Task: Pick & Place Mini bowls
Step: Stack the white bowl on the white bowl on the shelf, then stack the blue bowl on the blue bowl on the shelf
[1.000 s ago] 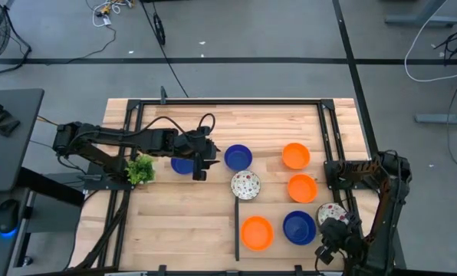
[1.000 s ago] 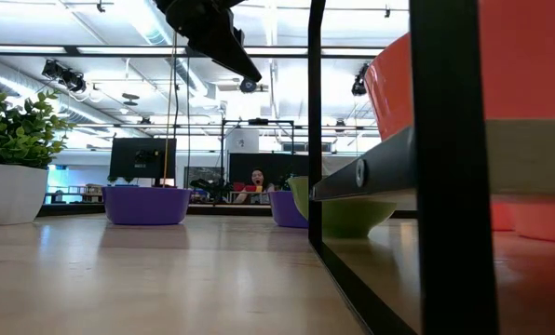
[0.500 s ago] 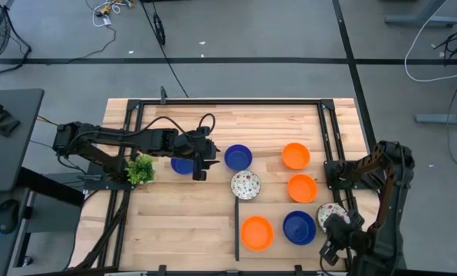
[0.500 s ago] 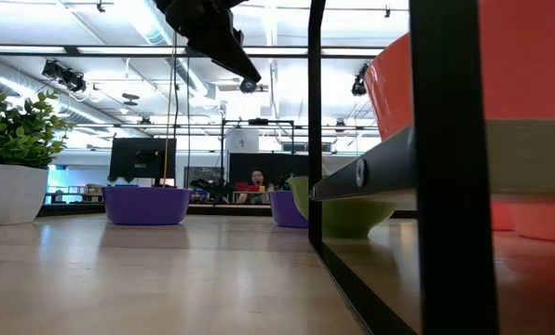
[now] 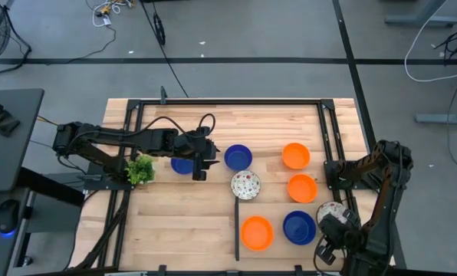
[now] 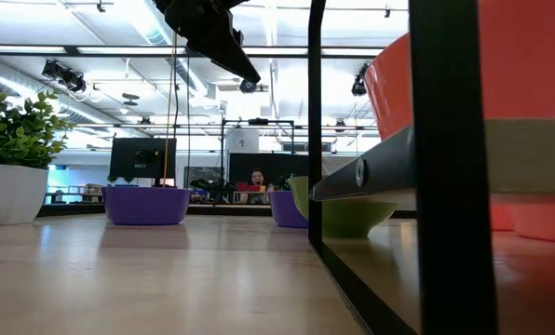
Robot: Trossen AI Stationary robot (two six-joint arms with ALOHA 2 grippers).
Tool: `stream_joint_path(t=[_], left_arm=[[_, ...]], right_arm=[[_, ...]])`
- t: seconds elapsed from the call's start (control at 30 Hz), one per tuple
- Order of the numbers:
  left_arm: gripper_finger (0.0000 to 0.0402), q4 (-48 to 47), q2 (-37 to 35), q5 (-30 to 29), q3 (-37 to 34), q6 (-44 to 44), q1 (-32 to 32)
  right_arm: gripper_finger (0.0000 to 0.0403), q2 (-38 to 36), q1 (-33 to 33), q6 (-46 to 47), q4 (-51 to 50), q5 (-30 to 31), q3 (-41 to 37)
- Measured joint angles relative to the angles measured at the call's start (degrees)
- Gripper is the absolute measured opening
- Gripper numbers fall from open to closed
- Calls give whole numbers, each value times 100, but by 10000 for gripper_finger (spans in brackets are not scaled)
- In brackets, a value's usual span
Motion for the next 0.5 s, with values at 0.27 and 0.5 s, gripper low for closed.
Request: stream_joint_path(t=[0.27,0.5], left_arm=[[177,-142,-60,-1,-4,-278,-29],[177,-233,-124,50,-107,-333,-148]], right_arm=[[2,0,-143,-489,-130,2125,34],[1,-22,-885,-2277,235,3907,-42]])
